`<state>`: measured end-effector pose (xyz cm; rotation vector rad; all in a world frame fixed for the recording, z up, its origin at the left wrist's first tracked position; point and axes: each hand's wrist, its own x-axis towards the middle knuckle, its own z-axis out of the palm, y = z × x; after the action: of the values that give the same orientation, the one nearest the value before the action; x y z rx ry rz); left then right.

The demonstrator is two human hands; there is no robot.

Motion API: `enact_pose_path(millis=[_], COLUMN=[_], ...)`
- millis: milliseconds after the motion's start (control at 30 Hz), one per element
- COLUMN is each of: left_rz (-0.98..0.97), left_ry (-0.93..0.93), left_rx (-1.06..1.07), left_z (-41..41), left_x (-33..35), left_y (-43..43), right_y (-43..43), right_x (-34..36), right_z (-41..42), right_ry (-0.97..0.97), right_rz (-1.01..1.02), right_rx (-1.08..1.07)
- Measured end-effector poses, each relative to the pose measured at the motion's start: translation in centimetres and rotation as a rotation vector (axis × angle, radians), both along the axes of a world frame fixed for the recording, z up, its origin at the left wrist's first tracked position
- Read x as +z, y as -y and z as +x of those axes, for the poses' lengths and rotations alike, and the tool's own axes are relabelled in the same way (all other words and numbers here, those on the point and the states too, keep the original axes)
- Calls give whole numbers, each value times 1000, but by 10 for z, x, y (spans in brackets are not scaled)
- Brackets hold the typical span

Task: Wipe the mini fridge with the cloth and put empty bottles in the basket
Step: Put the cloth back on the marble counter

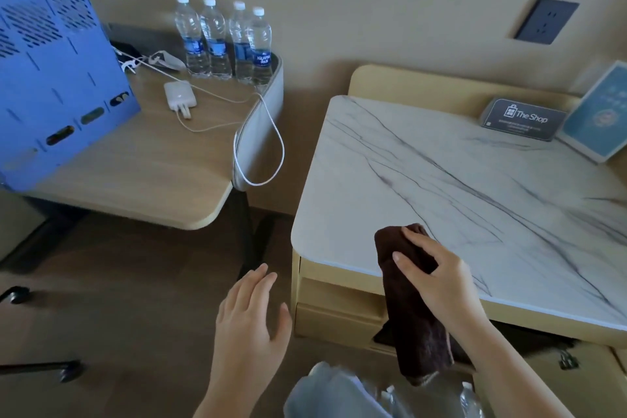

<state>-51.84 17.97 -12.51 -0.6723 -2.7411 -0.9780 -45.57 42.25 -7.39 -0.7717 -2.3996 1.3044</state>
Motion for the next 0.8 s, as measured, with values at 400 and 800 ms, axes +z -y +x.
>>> enact_pose_path(millis=[400,800], left_rz=[-68,39], left_ry=[-64,-142], left_rx=[-272,-435], left_z=[-170,-277], left_x=[14,5], left_y=[-119,-177], right_y=[-73,-112], right_x=[-6,-20], right_z=[-145,-228], right_ry=[-49,-112], right_rz=[-143,-257], right_rx=[-210,-551])
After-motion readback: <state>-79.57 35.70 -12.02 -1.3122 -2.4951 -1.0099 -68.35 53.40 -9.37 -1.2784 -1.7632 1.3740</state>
